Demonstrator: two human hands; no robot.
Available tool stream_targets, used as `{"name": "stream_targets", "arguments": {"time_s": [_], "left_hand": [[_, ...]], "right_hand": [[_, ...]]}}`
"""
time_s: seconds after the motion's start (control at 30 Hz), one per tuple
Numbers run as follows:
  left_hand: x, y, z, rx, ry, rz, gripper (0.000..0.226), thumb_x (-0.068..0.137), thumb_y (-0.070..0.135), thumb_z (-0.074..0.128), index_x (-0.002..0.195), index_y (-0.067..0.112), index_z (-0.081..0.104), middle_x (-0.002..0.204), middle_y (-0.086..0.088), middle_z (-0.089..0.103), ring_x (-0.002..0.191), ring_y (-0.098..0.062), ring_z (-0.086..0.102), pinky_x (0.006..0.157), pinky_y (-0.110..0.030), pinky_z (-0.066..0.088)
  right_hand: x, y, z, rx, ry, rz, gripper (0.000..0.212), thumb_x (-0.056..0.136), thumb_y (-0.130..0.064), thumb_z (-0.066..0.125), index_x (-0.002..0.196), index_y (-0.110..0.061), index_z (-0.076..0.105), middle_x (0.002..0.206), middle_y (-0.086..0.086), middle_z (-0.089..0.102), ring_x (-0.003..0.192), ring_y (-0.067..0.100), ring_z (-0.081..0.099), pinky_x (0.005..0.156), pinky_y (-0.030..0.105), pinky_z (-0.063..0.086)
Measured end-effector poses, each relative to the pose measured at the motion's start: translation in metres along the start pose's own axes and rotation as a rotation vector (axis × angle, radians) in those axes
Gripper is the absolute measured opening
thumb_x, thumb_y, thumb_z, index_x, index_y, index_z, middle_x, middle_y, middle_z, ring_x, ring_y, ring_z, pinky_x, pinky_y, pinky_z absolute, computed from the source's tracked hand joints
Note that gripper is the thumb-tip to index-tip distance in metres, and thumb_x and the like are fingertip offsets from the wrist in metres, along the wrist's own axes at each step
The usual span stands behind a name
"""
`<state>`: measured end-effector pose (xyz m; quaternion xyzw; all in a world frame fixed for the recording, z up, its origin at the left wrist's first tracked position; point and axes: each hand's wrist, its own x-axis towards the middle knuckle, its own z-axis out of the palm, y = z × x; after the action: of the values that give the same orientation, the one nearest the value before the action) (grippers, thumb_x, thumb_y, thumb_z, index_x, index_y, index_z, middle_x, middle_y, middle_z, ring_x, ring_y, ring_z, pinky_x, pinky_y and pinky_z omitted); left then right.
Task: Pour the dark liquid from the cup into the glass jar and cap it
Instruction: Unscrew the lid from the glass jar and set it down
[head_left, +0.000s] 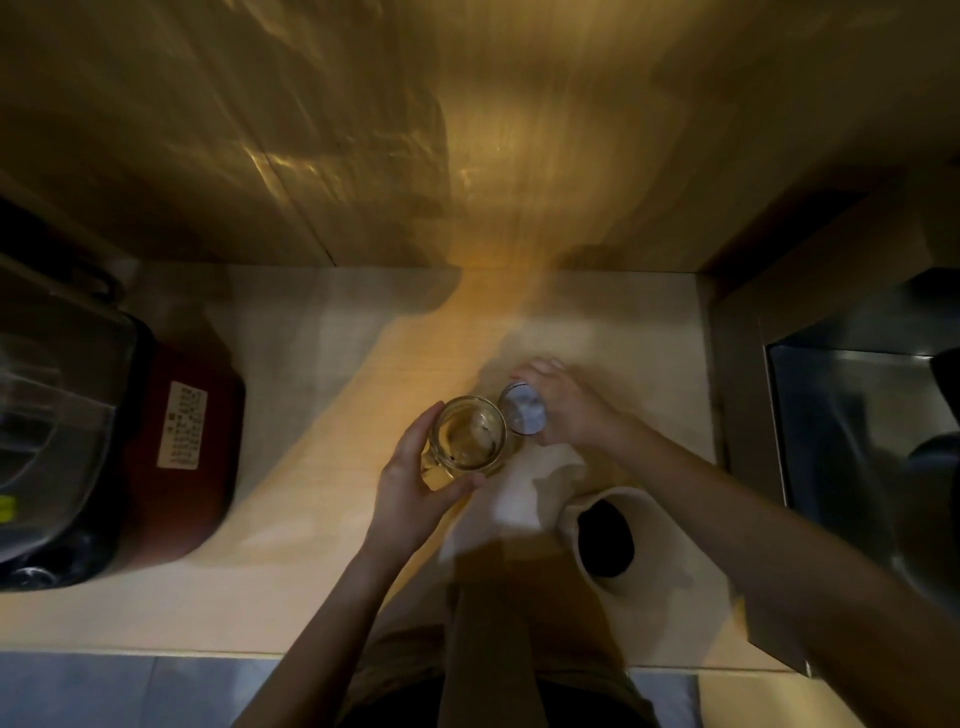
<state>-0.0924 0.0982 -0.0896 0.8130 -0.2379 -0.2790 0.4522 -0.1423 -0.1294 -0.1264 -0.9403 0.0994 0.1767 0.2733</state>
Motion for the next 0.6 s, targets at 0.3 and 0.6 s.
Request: {"name": "stream_targets", "arguments": {"time_s": [0.3, 0.6], "left_hand": [[0.001, -0.004, 0.002, -0.018, -0.006, 0.010, 0.092, 0.059, 0.046, 0.075, 0.137, 0.018, 0.036, 0.138, 0.004, 0.046, 0.123, 0.002, 0.039, 0.094, 0.000, 0.028], [0.003, -0.011, 0.003, 0.002, -0.004, 0.019, 0.090, 0.059, 0.048, 0.075, 0.136, 0.024, 0.036, 0.137, 0.003, 0.051, 0.126, -0.012, 0.045, 0.100, -0.026, 0.038]], "right_hand": [[-0.006, -0.015, -0.007, -0.206, -0.077, 0.039, 0.094, 0.063, -0.019, 0.080, 0.142, -0.018, 0.030, 0.138, 0.004, 0.040, 0.126, 0.024, 0.033, 0.101, 0.032, 0.032], [-0.060, -0.054, -0.048, 0.304, 0.168, 0.234, 0.048, 0.085, -0.016, 0.064, 0.130, -0.011, 0.047, 0.111, 0.014, 0.062, 0.101, 0.027, 0.058, 0.085, 0.032, 0.045]]}}
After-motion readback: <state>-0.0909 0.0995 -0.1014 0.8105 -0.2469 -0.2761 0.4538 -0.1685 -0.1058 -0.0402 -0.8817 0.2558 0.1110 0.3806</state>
